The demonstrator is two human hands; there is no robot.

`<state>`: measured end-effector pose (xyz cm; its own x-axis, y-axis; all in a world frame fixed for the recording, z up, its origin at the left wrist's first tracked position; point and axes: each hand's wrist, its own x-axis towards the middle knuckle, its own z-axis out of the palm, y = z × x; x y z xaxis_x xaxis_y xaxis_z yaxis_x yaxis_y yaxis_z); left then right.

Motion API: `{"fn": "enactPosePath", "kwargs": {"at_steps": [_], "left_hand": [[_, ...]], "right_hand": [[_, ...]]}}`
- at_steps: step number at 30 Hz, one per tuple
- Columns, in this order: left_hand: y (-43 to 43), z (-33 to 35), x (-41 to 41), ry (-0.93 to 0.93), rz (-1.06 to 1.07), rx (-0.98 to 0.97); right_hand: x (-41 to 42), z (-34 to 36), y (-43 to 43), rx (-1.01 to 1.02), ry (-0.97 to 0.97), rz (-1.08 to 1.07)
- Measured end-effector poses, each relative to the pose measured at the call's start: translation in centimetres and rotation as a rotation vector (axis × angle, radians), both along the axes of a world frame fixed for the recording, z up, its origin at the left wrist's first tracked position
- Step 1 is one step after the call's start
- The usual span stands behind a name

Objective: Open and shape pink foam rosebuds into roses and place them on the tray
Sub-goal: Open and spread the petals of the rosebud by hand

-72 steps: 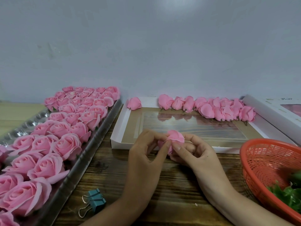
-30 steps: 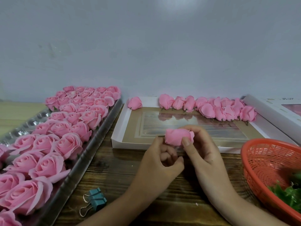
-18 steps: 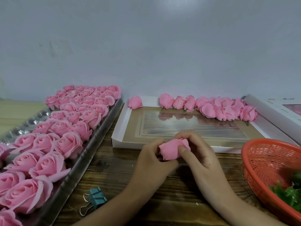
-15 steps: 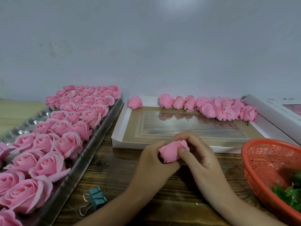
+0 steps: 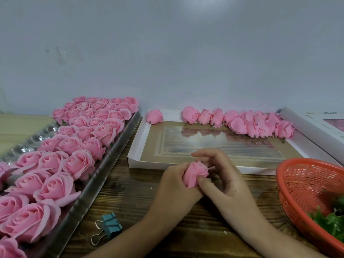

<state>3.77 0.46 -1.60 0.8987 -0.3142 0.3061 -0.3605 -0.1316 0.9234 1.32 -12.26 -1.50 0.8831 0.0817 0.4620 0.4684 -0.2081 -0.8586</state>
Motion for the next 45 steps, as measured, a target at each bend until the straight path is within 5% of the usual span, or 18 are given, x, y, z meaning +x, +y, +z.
{"fn": "enactPosePath", "kwargs": {"at_steps": [23, 45], "left_hand": [[-0.1, -0.2, 0.2, 0.035, 0.076, -0.063], [-0.6, -0.7, -0.7, -0.145, 0.102, 0.164]], "right_hand": [[0.4, 0.0, -0.2, 0.041, -0.080, -0.047], [0.7, -0.7, -0.3, 0.133, 0.052, -0.100]]}}
